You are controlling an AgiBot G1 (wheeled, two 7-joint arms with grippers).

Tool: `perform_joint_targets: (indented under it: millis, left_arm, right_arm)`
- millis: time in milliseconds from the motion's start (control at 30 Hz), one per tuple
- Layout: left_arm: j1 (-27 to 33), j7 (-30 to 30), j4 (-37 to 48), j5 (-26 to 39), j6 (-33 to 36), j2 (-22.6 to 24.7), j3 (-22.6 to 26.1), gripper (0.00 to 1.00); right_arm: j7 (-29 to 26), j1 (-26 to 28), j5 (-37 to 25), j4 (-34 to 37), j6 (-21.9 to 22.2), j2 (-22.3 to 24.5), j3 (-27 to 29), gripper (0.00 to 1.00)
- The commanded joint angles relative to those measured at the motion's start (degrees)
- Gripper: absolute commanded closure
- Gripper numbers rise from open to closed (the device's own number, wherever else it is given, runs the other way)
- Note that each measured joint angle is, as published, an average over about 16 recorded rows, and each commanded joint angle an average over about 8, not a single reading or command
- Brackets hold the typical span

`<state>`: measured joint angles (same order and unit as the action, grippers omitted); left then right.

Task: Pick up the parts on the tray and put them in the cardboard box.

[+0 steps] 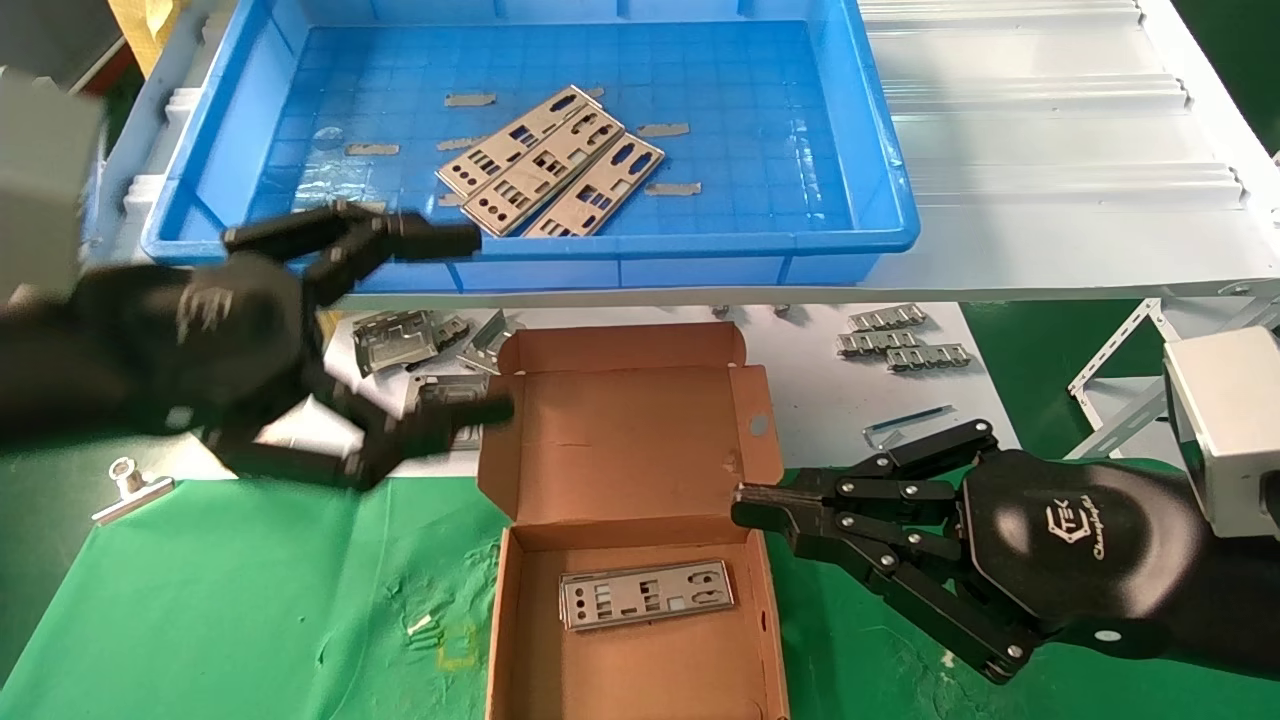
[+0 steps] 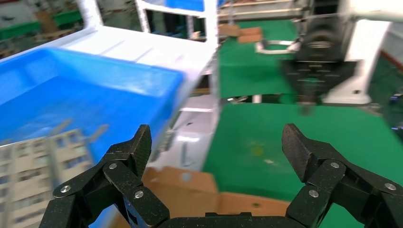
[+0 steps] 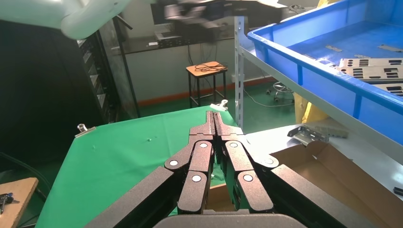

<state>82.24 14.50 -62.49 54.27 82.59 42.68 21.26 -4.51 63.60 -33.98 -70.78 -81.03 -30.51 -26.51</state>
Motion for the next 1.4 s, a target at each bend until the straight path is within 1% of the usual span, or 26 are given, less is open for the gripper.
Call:
perform_joint_targets:
  millis: [33, 200, 367, 567, 700, 867, 1100, 1233, 1400]
  left_arm:
    - [4.03, 0.79, 3.34, 2.71, -0.31, 1.64, 1.29, 0.00]
    - [13.82, 0.04, 15.53, 9.11, 0.76, 7.73, 5.11, 0.00]
    - [21.54, -1.38, 26.55, 14.05, 1.98, 13.01, 8.27, 0.00]
    - [28.45, -3.31, 38.00, 19.23, 1.30, 18.64, 11.46, 0.00]
    - [31.86, -4.69, 44.45, 22.26, -1.06, 21.79, 13.16, 0.00]
    - [34.47, -5.85, 50.85, 25.30, -7.16, 24.95, 14.67, 0.00]
    - [35.32, -6.92, 56.25, 26.96, -14.43, 27.87, 15.41, 0.00]
    - [35.40, -7.38, 58.00, 27.16, -16.37, 29.24, 15.50, 0.00]
    - [35.52, -7.07, 59.78, 27.01, -17.09, 30.46, 15.40, 0.00]
  right_arm:
    - [0.00, 0.00, 0.00, 0.00, 0.00, 0.00, 0.00, 1.00]
    - [0.00, 0.00, 0.00, 0.00, 0.00, 0.00, 0.00, 1.00]
    - [0.00, 0.00, 0.00, 0.00, 0.00, 0.00, 0.00, 1.00]
    - [0.00, 0.00, 0.00, 0.00, 0.00, 0.00, 0.00, 1.00]
    - [0.00, 0.00, 0.00, 0.00, 0.00, 0.00, 0.00, 1.00]
    - [0.00, 0.00, 0.00, 0.00, 0.00, 0.00, 0.00, 1.00]
    - [0.00, 0.00, 0.00, 0.00, 0.00, 0.00, 0.00, 1.00]
    - [0.00, 0.00, 0.00, 0.00, 0.00, 0.00, 0.00, 1.00]
    - [0.00, 0.00, 0.00, 0.00, 0.00, 0.00, 0.00, 1.00]
